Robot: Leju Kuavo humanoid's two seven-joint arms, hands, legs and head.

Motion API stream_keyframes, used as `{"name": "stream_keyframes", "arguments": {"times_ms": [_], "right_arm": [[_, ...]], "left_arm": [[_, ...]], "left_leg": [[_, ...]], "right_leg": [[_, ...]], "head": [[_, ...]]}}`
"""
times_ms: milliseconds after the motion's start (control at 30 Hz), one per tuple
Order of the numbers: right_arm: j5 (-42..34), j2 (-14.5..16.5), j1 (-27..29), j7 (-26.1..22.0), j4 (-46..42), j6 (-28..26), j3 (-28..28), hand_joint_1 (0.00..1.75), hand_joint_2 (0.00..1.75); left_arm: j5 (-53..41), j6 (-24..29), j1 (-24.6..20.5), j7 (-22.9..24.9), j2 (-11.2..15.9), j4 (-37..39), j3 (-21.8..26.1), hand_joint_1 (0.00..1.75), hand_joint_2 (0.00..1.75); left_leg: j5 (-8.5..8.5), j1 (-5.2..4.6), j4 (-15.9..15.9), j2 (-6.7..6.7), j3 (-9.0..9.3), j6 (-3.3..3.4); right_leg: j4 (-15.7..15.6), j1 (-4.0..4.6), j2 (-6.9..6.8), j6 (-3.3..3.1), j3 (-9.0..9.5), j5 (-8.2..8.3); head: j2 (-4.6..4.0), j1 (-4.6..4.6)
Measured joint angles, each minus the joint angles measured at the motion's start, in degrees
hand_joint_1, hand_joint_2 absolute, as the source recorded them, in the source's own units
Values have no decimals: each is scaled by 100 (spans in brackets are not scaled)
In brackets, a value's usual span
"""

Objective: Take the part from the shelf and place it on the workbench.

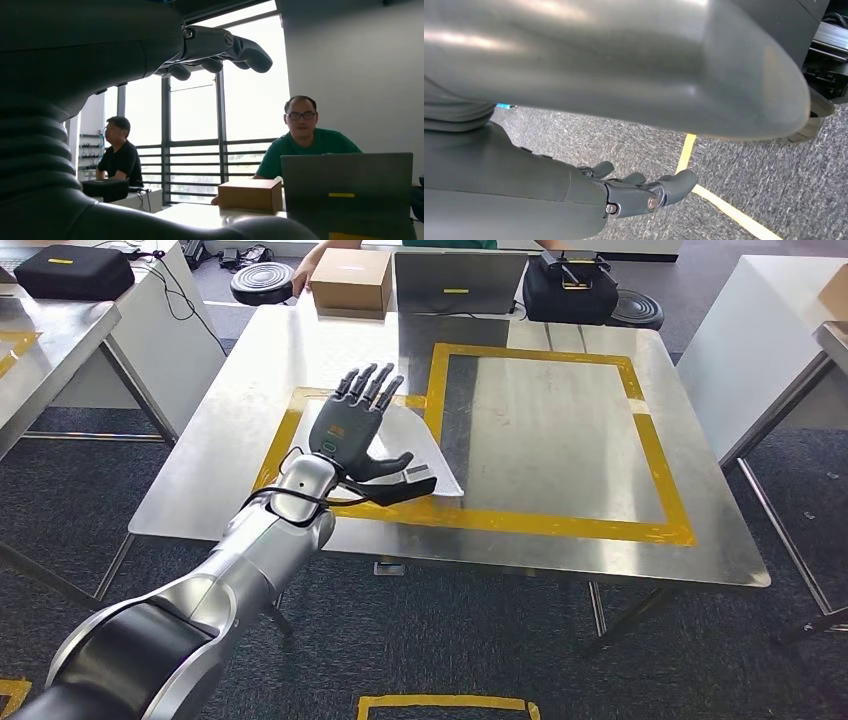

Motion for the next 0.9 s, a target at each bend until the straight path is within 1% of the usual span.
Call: {"name": "stream_keyframes", "arguments": {"times_ms": [133, 533, 900], "right_arm": [[5, 0, -1, -7, 0, -1, -8, 0, 0], [25, 0, 0, 4, 0, 0, -21, 0, 0], [36, 0, 6, 81, 0, 0, -23, 0, 0]], "left_arm": [[48, 0, 37, -110, 3, 10, 0, 0, 0], [203, 2, 331, -586, 1, -45, 37, 0, 0], [194, 2, 411, -629, 1, -51, 37, 0, 0]], "left_leg": [[0, 0, 0, 0, 0, 0], [0, 0, 0, 0, 0, 0], [0, 0, 0, 0, 0, 0]], "right_leg": [[0, 0, 0, 0, 0, 0], [0, 0, 0, 0, -1, 0], [0, 0, 0, 0, 0, 0]], "head": [[0, 0], [0, 0], [0, 0]]}}
